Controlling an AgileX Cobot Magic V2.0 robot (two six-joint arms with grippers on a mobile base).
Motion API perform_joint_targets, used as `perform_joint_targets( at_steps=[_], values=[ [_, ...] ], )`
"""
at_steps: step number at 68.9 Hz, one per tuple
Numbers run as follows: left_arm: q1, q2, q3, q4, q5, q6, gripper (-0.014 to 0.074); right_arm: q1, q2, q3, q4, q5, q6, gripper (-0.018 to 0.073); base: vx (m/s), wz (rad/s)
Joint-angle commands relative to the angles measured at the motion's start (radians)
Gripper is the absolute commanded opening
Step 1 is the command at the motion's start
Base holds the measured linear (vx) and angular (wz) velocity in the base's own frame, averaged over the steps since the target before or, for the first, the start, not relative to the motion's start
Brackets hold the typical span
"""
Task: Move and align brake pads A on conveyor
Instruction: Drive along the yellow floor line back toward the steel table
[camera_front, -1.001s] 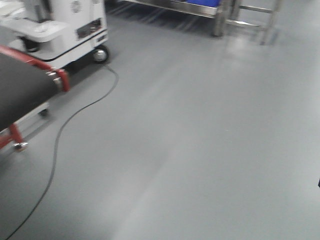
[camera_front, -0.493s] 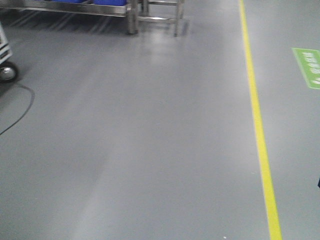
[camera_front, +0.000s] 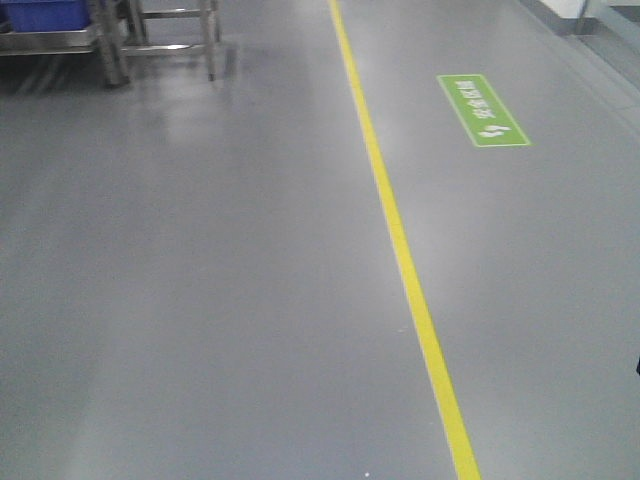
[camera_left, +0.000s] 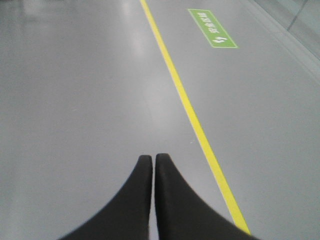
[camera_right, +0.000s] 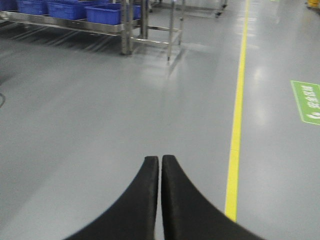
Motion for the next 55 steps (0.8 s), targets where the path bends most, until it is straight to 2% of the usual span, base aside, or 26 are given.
perform_joint_targets(
  at_steps=[1, 22, 55],
  values=[
    [-0.002, 0.005, -0.025, 0.015, -0.06, -0.003, -0.0006, -0.002, 0.008, -0.026, -0.013, -0.073, -0.005, -0.0003, 0.21, -0.44],
    [-0.002, 0.005, -0.025, 0.015, -0.06, -0.003, -0.0006, -0.002, 0.008, -0.026, -0.013, -0.073, -0.005, -0.0003, 0.29, -0.28],
    [-0.002, 0.005, -0.025, 0.015, -0.06, -0.003, -0.0006, -0.002, 0.008, -0.026, -0.013, -0.074, -0.005, -0.0003, 0.4, -0.05]
  ],
)
